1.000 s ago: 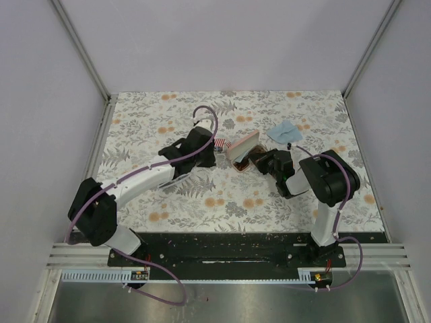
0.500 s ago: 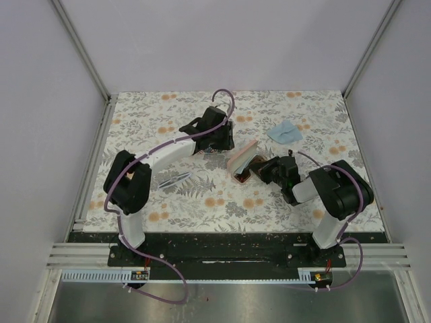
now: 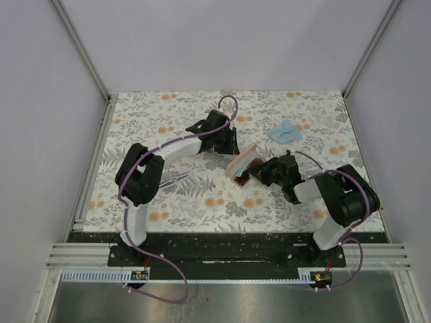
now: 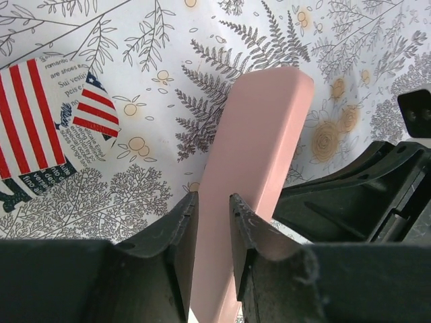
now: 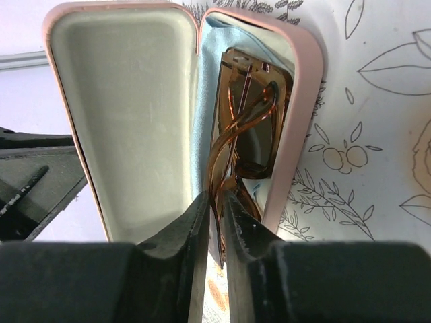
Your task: Organize the sunglasses
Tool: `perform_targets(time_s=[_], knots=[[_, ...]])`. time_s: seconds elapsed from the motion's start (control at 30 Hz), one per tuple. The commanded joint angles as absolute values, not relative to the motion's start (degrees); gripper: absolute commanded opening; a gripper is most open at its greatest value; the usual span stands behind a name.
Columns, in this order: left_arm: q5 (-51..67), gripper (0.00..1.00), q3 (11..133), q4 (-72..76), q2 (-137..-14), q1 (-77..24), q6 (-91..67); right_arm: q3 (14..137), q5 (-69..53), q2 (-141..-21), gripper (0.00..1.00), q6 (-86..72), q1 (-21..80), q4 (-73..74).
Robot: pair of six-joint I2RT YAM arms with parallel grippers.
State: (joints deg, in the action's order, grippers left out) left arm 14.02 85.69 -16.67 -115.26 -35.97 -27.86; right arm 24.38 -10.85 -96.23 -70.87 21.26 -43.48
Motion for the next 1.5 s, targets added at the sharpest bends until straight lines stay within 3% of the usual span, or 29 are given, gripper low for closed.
perform_targets(time_s=[0.0, 0.27, 0.4, 0.6, 0.9, 1.3, 1.47], knots=[[17.9, 0.28, 86.8, -12.2, -113.6, -34.7, -29.6, 26.7, -11.3, -91.9, 0.23, -67.1, 21.5, -34.3], [20.0, 0.28, 85.0, -10.8, -111.5, -32.4, -30.4, 29.7, -7.9, -84.0, 0.35, -63.0, 21.4, -23.1], [21.2, 0.28, 84.4, -10.1, -111.2, -32.3, -30.8, 30.4, -6.2, -82.5, 0.35, -63.1, 21.0, -17.8], [24.2, 0.28, 83.5, -8.5, -111.2, -32.1, -31.9, 28.3, -7.0, -83.6, 0.27, -64.6, 19.3, -17.8], [26.5, 0.24, 82.9, -7.7, -111.6, -32.1, -32.4, 27.9, -9.3, -93.1, 0.04, -64.7, 19.1, -23.0], [24.8, 0.23, 84.5, -11.3, -113.0, -32.0, -30.5, 29.8, -11.6, -99.4, 0.00, -65.0, 19.1, -26.1], [25.1, 0.11, 84.9, -12.0, -113.6, -32.1, -30.1, 29.8, -11.4, -99.1, 0.00, -64.8, 19.1, -25.8]])
